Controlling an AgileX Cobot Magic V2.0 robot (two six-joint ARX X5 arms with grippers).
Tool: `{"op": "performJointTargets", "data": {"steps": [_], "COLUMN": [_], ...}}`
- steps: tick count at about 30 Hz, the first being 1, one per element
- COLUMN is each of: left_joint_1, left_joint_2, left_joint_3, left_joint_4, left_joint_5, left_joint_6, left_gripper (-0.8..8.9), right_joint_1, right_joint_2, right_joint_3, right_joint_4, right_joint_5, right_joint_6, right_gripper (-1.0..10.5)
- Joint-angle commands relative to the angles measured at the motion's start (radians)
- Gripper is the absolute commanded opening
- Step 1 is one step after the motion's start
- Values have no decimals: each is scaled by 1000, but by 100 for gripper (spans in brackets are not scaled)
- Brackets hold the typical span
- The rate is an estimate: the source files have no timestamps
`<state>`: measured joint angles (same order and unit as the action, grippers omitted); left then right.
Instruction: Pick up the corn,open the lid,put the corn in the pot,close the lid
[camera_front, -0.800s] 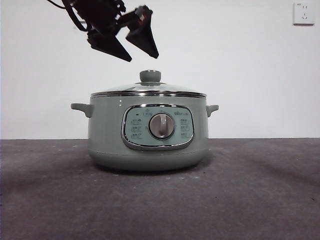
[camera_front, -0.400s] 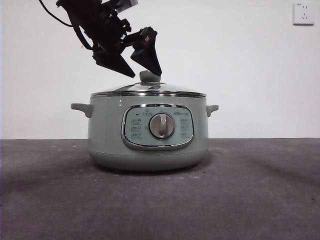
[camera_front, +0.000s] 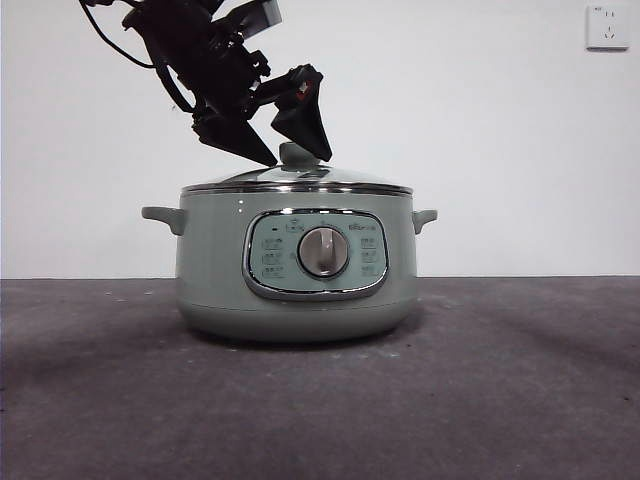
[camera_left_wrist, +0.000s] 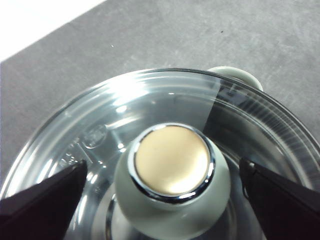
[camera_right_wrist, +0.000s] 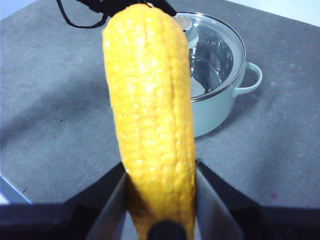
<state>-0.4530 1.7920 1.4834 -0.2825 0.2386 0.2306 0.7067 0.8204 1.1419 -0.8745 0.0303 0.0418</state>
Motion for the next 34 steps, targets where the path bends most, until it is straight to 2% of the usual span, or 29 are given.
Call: {"op": "performJointTargets", "data": {"steps": [1,3,5,9,15,21,27,31,34], "left_joint_1": [-7,-7,-7,-12,-11,7,71,121,147], "left_joint_2": [9,9,9,9,-3,-108,-325,-498,-586], "left_joint_3": [2,2,2,2,5,5,5,5,5], "left_joint_4": [18,13,10,10,18,42,5,-72,-121], "left_joint_5": [3,4,5,4,4,4,6,27,30], "left_joint_6": [-22,-26,-26,-30,-43,-47,-82,-82,-89], "left_gripper": [443,268,141,-12,-8,-8,-8,-6,-6], "right_joint_1": [1,1,1,1,1,1,1,0,0], "right_joint_2": [0,0,0,0,0,0,19,111,199], "right_joint_3": [0,0,0,0,0,0,0,0,24], "right_joint_4": [2,-8,-24,-24,-24,-20,58,183,216], "right_joint_5": [5,5,5,5,5,5,20,22,17], "right_joint_6": [11,11,11,11,11,11,6,-18,-27], "right_gripper": [-11,-11,-11,-11,-11,-11,-12,-12,-12]}}
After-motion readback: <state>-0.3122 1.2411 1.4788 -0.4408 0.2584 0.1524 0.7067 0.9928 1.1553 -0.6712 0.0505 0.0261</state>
